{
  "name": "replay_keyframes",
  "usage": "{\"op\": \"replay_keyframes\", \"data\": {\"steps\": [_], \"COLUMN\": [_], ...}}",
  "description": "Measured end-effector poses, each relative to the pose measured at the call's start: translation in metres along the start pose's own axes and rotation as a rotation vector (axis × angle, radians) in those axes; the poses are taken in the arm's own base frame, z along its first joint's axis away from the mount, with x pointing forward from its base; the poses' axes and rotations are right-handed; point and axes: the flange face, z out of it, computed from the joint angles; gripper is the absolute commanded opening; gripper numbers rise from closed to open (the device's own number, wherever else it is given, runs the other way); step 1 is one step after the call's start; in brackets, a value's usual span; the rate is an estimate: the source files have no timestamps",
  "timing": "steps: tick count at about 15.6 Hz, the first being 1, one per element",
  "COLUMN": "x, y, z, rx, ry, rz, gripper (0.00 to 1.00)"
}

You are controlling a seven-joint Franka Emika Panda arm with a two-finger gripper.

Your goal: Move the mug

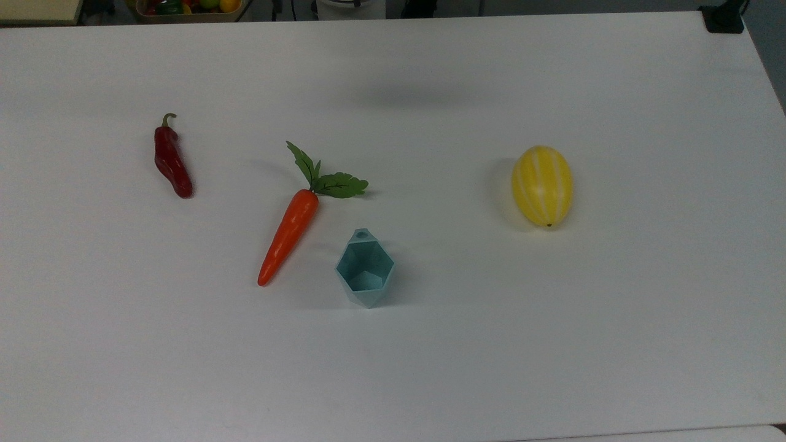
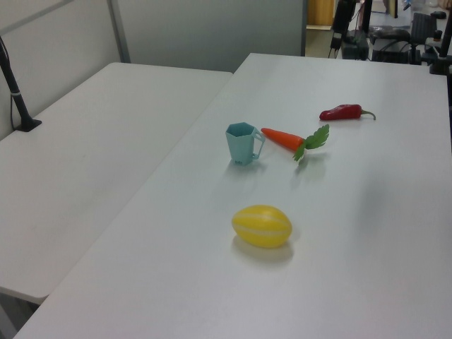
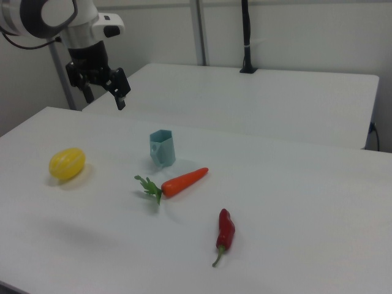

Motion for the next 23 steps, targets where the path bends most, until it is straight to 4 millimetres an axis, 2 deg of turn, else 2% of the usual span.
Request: {"op": "replay_keyframes", "data": {"steps": [13,19,23], "x": [0.001,0.010,0.028], "y": [-0.003,-0.008,-0.005], "z": [0.007,0.026,0.054], "rx": [0.002,0.004,0.003], "ry": [-0.013,-0.040,-0.030], "rz": [-0.008,-0.017,-0.014], "gripper": [1.00,1.00,1.00]}}
